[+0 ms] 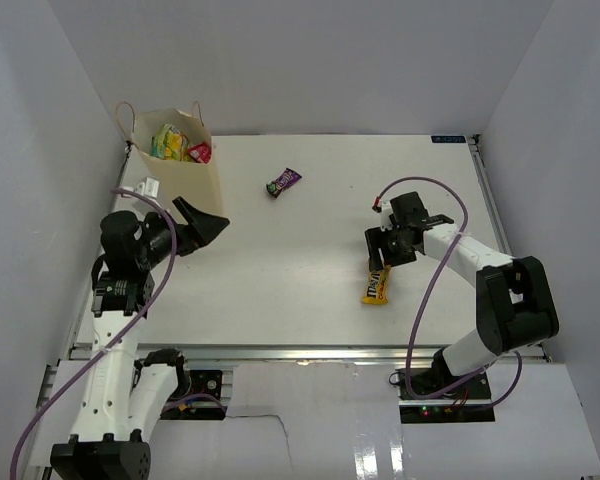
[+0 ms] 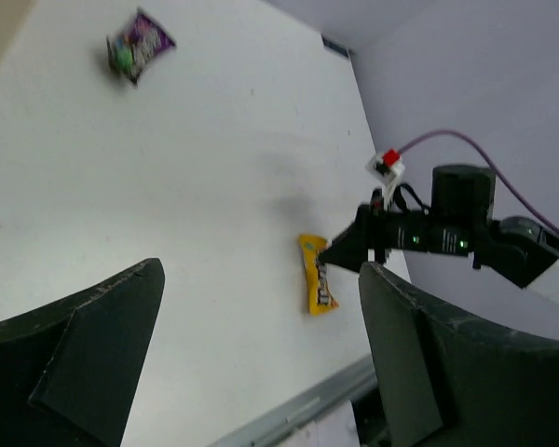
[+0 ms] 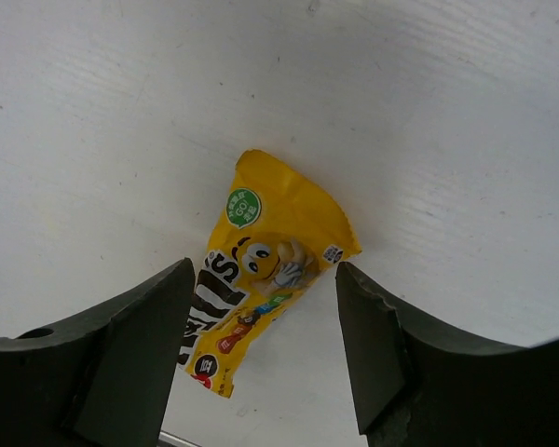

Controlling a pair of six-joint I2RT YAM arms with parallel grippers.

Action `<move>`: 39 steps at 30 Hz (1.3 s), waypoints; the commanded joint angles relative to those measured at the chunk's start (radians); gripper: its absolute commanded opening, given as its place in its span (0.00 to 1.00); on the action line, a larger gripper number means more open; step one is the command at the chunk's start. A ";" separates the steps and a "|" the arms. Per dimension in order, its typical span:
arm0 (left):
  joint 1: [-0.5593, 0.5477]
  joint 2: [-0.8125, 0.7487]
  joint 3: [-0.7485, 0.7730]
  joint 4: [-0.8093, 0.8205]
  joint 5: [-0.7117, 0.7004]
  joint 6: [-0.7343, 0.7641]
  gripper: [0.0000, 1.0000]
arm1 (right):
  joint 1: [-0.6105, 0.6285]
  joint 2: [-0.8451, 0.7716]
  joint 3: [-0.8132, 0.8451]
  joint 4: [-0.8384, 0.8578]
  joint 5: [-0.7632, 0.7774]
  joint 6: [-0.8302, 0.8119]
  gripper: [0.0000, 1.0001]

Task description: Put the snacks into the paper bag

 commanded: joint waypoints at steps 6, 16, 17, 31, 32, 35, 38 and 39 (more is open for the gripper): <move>-0.059 -0.084 -0.231 0.137 0.235 -0.204 0.96 | -0.001 0.120 0.001 -0.006 -0.100 0.027 0.51; -0.520 0.122 -0.319 0.370 -0.007 -0.299 0.96 | 0.001 0.117 0.076 -0.029 -0.250 0.004 0.17; -0.558 0.161 -0.320 0.445 -0.027 -0.303 0.96 | -0.001 0.111 0.086 -0.028 -0.271 0.004 0.13; -0.846 0.882 0.133 0.530 -0.046 -0.203 0.95 | 0.001 0.040 0.205 0.034 -0.541 0.060 0.08; -0.852 0.919 0.148 0.530 -0.038 -0.204 0.94 | 0.002 0.033 0.208 0.037 -0.551 0.063 0.08; -0.859 0.963 0.180 0.528 -0.012 -0.212 0.79 | 0.002 0.022 0.208 0.048 -0.575 0.072 0.09; -0.859 0.970 0.187 0.522 -0.011 -0.211 0.63 | 0.001 0.017 0.207 0.052 -0.586 0.077 0.09; -0.859 0.965 0.189 0.509 -0.015 -0.201 0.58 | 0.002 0.017 0.207 0.054 -0.589 0.077 0.10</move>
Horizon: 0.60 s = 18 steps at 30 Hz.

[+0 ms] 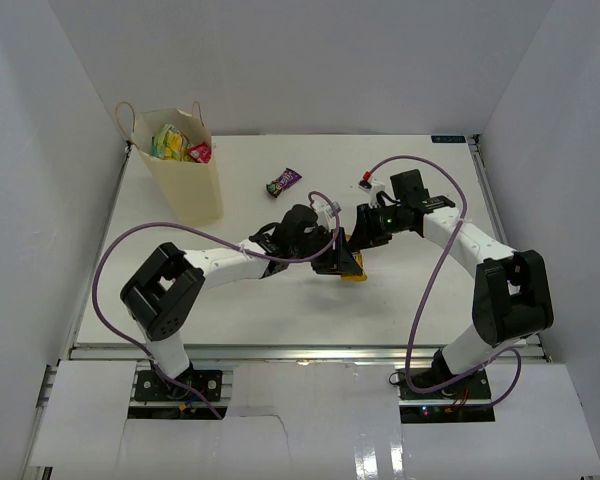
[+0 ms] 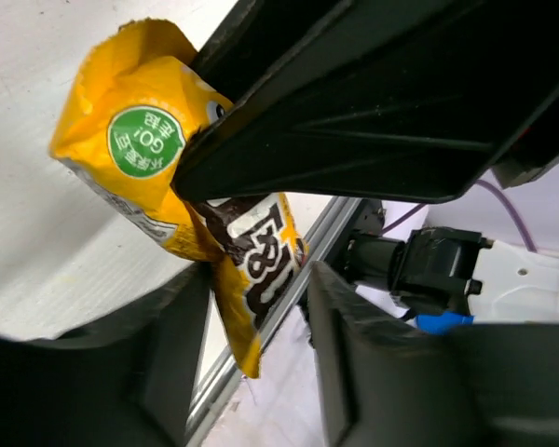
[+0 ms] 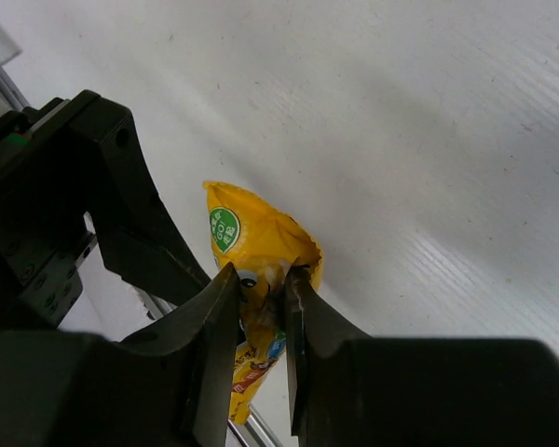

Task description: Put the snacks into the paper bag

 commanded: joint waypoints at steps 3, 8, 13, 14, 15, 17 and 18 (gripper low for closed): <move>-0.008 -0.027 0.055 -0.053 -0.004 0.055 0.38 | 0.005 -0.042 0.041 0.038 -0.076 0.021 0.11; 0.007 -0.067 0.063 -0.104 -0.052 0.097 0.21 | 0.005 -0.060 0.059 0.037 -0.089 -0.008 0.18; 0.055 -0.171 0.055 -0.243 -0.136 0.158 0.13 | 0.000 -0.088 0.137 -0.028 -0.152 -0.289 0.70; 0.082 -0.223 0.055 -0.297 -0.147 0.183 0.13 | -0.006 -0.097 0.154 -0.043 -0.174 -0.336 0.79; 0.099 -0.251 0.053 -0.325 -0.156 0.195 0.13 | -0.012 -0.103 0.170 -0.060 -0.177 -0.375 0.81; 0.179 -0.337 0.047 -0.384 -0.159 0.232 0.12 | -0.029 -0.115 0.222 -0.069 -0.177 -0.464 0.84; 0.210 -0.366 0.047 -0.447 -0.161 0.246 0.11 | -0.034 -0.118 0.237 -0.068 -0.172 -0.481 0.86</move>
